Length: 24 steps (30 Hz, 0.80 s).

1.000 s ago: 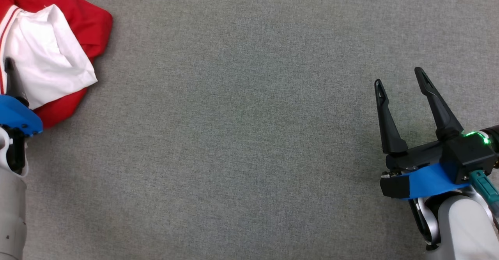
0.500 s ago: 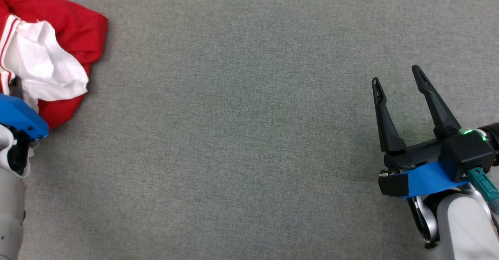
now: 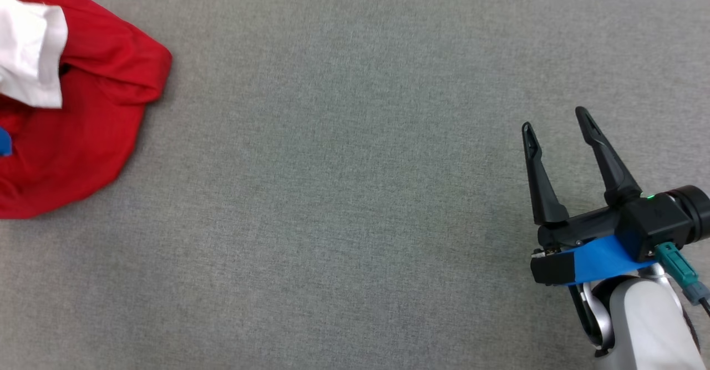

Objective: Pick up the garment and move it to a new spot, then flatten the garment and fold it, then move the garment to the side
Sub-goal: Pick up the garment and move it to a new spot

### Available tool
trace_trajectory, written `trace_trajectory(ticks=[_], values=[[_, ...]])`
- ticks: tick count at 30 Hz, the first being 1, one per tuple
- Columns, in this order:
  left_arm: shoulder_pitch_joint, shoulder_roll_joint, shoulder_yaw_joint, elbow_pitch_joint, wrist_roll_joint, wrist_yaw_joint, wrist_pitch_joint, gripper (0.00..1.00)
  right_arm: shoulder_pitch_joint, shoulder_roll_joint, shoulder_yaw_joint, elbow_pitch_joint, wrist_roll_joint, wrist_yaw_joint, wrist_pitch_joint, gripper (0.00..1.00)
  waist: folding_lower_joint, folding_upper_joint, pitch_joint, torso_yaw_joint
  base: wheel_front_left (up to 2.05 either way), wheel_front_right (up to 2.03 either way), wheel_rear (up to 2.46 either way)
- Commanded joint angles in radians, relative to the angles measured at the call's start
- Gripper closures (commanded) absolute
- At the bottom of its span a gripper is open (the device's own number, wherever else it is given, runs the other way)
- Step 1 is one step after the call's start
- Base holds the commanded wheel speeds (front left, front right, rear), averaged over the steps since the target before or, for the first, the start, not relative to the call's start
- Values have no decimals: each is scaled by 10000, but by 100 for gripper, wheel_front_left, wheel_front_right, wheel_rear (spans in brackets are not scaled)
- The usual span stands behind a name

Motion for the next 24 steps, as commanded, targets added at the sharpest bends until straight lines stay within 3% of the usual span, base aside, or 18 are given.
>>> trace_trajectory(ticks=[1, 10, 17, 24], values=[[-284, 126, -84, -167, 54, -20, -129, 100, -3, 43, 20, 100, 113, 1, -113, 0, 0, 0, -235, -145, 0, 0, 0], [-1143, 646, -483, -2082, 858, 36, -324, 100, 188, 85, 98, 947, 765, 1, -677, 0, 0, 0, -1217, -747, 0, 0, 0], [-1518, 623, -723, -4081, 1415, 138, -327, 100, 212, 86, 298, 1476, 1385, 1, -999, 0, 0, 0, -1586, -1656, 0, 0, 0], [-1844, 254, -1206, -5837, 1639, 212, 154, 100, 140, 84, 460, 1870, 1868, 1, -1160, 0, 0, 0, -1735, -2836, 0, 0, 0]])
